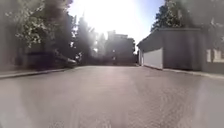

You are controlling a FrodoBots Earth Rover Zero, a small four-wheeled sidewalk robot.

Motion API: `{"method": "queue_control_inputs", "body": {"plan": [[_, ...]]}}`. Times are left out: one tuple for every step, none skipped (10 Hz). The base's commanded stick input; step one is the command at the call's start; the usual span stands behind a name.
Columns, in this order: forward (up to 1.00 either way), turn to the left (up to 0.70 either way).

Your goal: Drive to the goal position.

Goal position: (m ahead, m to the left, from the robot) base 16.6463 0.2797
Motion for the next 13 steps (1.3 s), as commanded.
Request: {"method": "queue_control_inputs", "body": {"plan": [[0.7, -0.05], [0.7, -0.13], [0.7, -0.14], [0.7, -0.14], [0.7, -0.14], [0.7, -0.06], [0.7, 0.0], [0.7, 0.0], [0.7, 0.0], [0.7, 0.0], [0.7, 0.0], [0.7, 0.0], [0.7, 0.0]]}}
